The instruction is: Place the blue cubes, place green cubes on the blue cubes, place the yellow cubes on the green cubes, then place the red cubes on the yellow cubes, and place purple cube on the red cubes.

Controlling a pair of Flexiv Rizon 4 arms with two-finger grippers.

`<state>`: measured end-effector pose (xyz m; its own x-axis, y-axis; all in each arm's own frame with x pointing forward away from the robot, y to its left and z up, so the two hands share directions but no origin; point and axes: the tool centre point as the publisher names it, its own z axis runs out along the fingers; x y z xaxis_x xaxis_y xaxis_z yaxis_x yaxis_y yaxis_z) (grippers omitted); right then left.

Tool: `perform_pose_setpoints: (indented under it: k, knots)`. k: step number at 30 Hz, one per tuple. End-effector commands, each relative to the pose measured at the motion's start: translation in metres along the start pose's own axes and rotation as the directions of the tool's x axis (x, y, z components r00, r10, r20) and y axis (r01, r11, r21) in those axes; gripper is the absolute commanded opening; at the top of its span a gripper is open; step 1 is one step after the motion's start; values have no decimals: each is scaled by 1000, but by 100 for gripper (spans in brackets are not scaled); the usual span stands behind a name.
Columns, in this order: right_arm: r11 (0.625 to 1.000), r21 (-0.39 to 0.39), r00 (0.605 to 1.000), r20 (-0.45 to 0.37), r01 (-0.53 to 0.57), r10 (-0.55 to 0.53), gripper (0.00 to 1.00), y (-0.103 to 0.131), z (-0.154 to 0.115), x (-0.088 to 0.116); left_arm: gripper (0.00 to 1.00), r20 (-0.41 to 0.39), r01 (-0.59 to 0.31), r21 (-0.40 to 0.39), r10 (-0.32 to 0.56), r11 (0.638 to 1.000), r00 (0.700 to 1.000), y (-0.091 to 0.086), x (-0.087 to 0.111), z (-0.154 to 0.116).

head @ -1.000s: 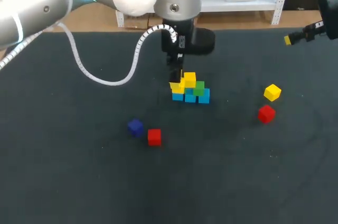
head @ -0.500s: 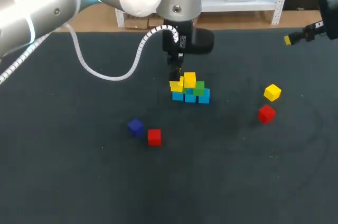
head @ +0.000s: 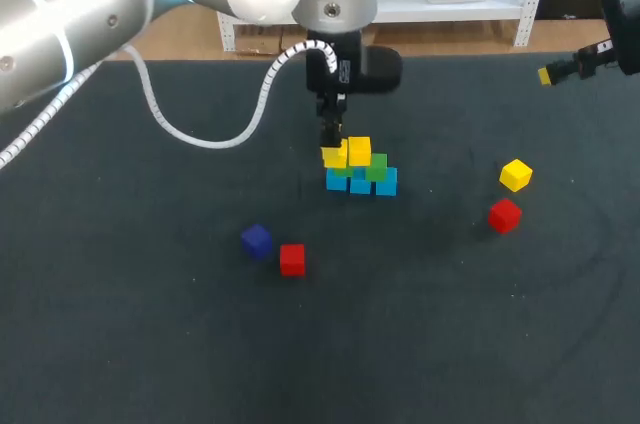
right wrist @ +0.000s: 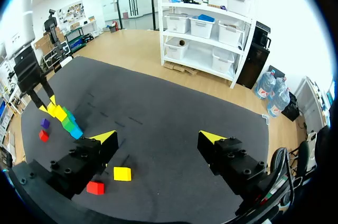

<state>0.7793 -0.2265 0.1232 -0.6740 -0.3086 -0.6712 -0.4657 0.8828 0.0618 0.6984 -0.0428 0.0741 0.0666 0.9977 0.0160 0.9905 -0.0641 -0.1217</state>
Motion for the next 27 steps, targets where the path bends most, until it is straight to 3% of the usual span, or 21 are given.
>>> perform_pose_setpoints:
  k: [1,27]
  knots:
    - [1000,5,1000,-1,-1,1,100,1,0,0,0,1,-1,16,1,1000,1000,5,0,0]
    - [1000,5,1000,-1,-1,1,100,1,0,0,0,17,8,16,-8,1000,1000,10,-4,6]
